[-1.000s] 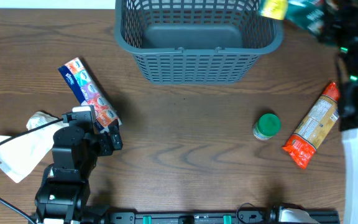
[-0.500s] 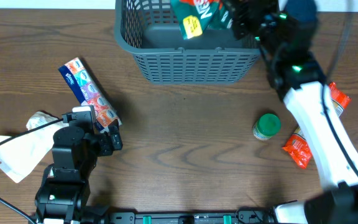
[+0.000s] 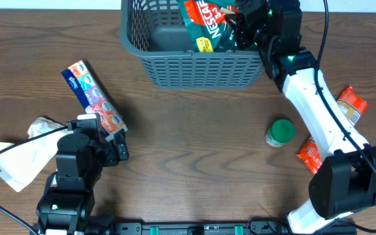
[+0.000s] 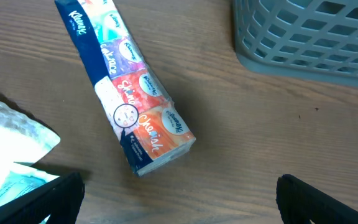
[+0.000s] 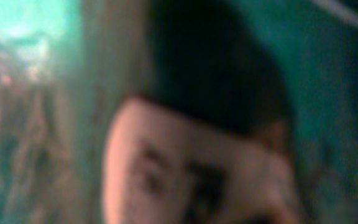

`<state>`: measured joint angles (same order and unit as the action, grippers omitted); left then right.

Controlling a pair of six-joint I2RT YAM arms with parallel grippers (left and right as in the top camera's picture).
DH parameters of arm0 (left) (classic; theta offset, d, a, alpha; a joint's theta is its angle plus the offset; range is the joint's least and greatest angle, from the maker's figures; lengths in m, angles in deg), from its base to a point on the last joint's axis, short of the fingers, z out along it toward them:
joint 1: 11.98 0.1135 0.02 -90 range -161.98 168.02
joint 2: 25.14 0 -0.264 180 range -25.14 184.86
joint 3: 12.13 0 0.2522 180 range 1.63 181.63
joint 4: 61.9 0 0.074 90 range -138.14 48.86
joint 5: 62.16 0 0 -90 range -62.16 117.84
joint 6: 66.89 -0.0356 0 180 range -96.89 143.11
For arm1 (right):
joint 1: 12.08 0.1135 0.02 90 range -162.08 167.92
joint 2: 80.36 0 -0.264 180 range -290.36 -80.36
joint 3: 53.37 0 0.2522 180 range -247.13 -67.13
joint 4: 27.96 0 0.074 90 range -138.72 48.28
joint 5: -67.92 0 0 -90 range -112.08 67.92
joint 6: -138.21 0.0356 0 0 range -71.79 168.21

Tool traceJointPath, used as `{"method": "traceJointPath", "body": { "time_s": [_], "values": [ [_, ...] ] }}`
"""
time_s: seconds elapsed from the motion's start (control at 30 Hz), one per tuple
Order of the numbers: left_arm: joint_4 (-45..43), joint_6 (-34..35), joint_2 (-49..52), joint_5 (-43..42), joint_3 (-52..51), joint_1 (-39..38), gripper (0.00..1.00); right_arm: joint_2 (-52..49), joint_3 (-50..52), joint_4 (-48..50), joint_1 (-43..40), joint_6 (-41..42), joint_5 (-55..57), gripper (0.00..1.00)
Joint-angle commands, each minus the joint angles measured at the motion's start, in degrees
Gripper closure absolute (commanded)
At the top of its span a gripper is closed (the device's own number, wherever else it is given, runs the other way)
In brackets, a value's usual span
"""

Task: Pack container
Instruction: 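Lift the pouch with the right gripper and drop it into the basket, then move the right gripper back and grasp the green-capped jar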

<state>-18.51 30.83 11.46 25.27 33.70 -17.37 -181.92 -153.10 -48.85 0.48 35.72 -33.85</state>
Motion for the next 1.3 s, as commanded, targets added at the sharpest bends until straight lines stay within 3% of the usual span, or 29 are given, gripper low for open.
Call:
{"method": "traceJointPath", "body": {
  "time_s": [0.0,0.43,0.47,0.5,0.6,0.7,1.0,1.13,1.27],
  "values": [
    [0.1,0.5,0.0,0.7,1.4,0.2,0.01,-0.6,-3.6,-0.8,0.2,-0.5,0.9,0.99],
    [0.1,0.5,0.0,0.7,1.4,0.2,0.01,-1.5,-3.6,-2.4,0.2,-0.4,0.9,0.98],
    [0.2,0.5,0.0,0.7,1.4,0.2,0.01,-1.5,-3.6,-2.6,0.2,-0.4,0.9,0.87],
    [0.2,0.5,0.0,0.7,1.4,0.2,0.01,-1.5,-3.6,-2.6,0.2,-0.4,0.8,0.64],
    [0.2,0.5,0.0,0.7,1.4,0.2,0.02,-1.5,-3.6,-2.6,0.2,-0.4,0.8,0.59],
    [0.2,0.5,0.0,0.7,1.4,0.2,0.01,-1.5,-3.6,-2.6,0.2,-0.4,0.8,0.41],
    [0.2,0.5,0.0,0.7,1.4,0.2,0.02,-1.5,-3.6,-2.6,0.2,-0.4,0.9,0.4],
    [0.2,0.5,0.0,0.7,1.4,0.2,0.01,-1.4,-3.7,-2.6,0.2,-0.4,0.8,0.35],
    [0.2,0.5,0.0,0.7,1.4,0.2,0.01,0.1,-6.8,-7.8,-0.5,0.1,0.8,0.35]
  ]
}}
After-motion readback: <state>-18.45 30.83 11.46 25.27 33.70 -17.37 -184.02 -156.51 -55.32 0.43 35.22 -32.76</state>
